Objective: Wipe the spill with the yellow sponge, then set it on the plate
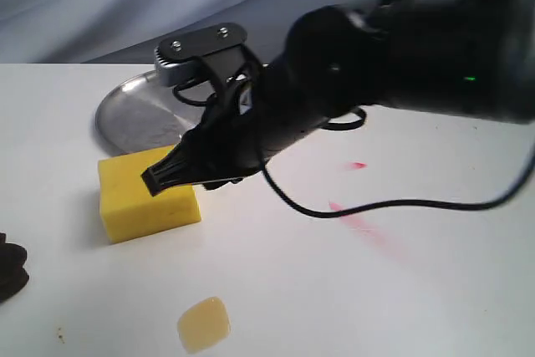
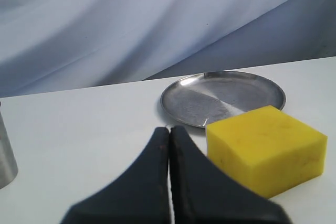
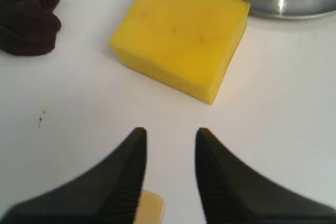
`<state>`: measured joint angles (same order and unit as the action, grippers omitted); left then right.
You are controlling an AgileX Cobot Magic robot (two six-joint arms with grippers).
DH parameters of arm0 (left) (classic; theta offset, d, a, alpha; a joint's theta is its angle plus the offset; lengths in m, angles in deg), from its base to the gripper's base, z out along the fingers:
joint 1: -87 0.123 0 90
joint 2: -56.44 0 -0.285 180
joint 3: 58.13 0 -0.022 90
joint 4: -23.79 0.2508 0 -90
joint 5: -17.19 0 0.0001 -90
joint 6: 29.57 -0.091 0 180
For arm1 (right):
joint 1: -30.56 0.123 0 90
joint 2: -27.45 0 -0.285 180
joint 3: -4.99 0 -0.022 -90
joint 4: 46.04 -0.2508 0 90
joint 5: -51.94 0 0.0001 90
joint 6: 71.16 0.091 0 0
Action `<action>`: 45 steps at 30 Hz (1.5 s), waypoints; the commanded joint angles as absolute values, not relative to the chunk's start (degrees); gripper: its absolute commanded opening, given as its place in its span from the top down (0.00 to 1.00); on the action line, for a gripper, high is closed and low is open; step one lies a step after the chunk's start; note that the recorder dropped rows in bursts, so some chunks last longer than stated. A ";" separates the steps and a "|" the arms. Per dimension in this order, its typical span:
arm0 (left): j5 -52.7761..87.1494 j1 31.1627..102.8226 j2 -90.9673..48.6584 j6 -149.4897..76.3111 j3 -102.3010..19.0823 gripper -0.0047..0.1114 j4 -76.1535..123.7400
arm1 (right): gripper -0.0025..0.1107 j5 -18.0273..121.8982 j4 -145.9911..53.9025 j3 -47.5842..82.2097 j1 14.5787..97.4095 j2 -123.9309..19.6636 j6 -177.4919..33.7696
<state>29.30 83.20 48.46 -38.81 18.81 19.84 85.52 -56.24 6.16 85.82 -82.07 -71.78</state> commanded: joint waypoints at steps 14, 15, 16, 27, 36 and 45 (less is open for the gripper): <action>28.96 83.04 48.66 -38.72 19.08 0.96 19.85 | 0.18 87.18 -52.47 -17.20 83.69 -108.19 -64.48; 28.96 83.04 48.66 -38.72 19.08 0.96 19.85 | 0.18 87.03 -52.73 -17.20 83.24 -108.92 -64.48; 28.96 83.04 48.66 -38.72 19.08 0.96 19.85 | 0.19 86.86 -53.09 -17.20 83.14 -109.96 -64.48; 28.96 83.04 48.66 -38.72 19.08 0.96 19.85 | 0.80 87.50 -54.99 -17.20 83.11 -113.56 -64.71; 28.96 83.04 48.66 -38.72 19.08 0.96 19.85 | 0.98 91.80 -52.47 -16.89 83.23 -108.03 -66.47; 28.96 83.04 48.66 -38.72 19.08 0.96 19.85 | 0.98 88.30 -49.28 2.34 85.83 -92.13 -70.18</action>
